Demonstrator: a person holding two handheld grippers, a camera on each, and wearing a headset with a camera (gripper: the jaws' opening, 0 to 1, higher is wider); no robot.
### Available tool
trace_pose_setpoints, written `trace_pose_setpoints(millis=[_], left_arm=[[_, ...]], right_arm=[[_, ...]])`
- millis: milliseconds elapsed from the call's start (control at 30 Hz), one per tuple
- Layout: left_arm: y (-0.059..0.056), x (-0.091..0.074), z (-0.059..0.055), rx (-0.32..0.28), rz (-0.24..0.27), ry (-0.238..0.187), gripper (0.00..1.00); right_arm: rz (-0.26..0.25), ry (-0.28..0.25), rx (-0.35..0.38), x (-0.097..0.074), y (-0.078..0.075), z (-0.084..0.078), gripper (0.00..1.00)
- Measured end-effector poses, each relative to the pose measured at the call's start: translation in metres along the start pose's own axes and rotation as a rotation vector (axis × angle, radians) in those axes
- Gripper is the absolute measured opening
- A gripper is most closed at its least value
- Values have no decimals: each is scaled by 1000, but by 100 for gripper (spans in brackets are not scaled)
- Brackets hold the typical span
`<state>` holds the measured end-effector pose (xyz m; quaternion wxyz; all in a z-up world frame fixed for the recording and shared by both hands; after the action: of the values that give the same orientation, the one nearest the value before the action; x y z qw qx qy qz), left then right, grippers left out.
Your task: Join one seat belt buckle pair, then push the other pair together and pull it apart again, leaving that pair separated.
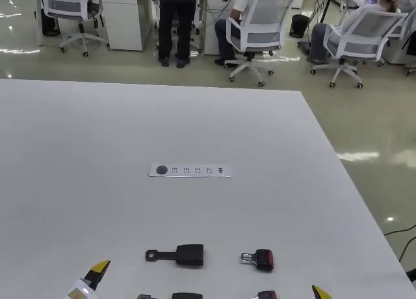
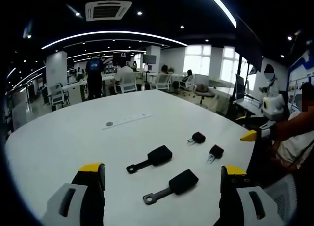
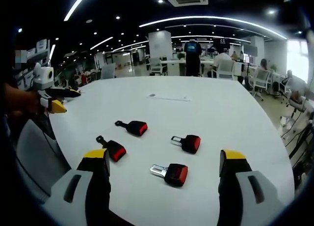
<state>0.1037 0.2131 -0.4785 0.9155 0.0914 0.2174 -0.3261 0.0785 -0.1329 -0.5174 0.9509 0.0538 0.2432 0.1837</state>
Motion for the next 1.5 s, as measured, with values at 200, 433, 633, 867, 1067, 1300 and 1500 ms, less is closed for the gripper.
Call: trace_pose_setpoints(millis=[200,433,633,867,1067,1300,1500], left_arm=[[-5,4,-2,0,-13,9,100],[-7,11,-8,-3,-26,24,100],[-11,17,-8,-5,-38,39,100],[-15,30,-16,-4,-63,61,100],[-19,41,-23,6,-87,72,100],[-21,56,-29,29,-124,86,99],[-23,68,-27,47,-159,97,98]], right_arm=[[10,11,8,2,-1,-10,92],[13,30,12,6,-3,-15,92],[17,43,13,13,-4,-20,91],[26,68,4,20,-9,-25,91],[36,90,-3,27,-17,-32,90],[65,120,-20,38,-21,-37,90],[95,153,-39,48,-23,-39,89]])
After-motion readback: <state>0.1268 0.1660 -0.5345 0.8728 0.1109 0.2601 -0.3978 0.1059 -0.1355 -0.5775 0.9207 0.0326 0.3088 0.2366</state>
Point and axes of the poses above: the centre of the closed fingertips' face, and the gripper's own axes: x roughly forward along the fingers, y roughly to its left, z roughly out of its top, the point moved 7 cm from there along -x, roughly backward along the fingers, and after that the axes turned 7 degrees about x, right-handed, at the moved point
